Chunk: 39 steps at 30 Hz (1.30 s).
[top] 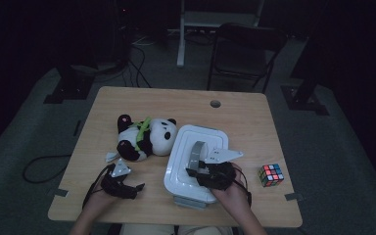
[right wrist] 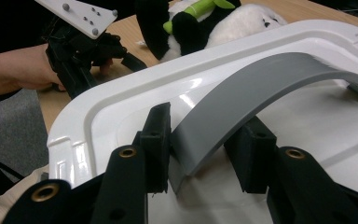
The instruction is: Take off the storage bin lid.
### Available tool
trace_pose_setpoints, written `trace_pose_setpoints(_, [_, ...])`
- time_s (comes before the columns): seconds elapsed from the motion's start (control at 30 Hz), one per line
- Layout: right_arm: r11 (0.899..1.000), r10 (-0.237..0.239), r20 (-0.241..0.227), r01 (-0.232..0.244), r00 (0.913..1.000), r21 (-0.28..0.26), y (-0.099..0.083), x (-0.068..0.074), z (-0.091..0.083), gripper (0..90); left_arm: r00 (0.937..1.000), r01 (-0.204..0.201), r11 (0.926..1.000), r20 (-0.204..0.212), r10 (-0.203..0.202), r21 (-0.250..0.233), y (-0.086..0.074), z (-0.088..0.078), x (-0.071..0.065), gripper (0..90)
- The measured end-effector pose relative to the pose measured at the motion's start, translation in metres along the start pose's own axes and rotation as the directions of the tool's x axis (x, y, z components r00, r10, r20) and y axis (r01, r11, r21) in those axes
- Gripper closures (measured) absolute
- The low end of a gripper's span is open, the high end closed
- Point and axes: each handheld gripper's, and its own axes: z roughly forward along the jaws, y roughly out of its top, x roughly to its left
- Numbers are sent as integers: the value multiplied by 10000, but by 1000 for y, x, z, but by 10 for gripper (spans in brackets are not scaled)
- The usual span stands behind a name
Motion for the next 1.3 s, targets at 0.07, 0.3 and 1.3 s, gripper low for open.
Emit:
trace_pose_setpoints(0.07, [10000, 29, -40, -29, 10000, 13, 0, 0, 0, 623, 10000, 0, 10000, 0, 0, 1, 0, 0, 0, 92])
trace_pose_setpoints(0.3, [9996, 224, -290, -220, 9993, 157, 2, -3, -1, 643, 10000, 1, 10000, 1, -1, 1, 0, 0, 0, 93])
trace_pose_setpoints(1.3, [9899, 1147, -681, -1199, 9911, -763, 40, -46, -35, 761, 10000, 18, 10000, -8, -18, -17, 0, 0, 0, 93])
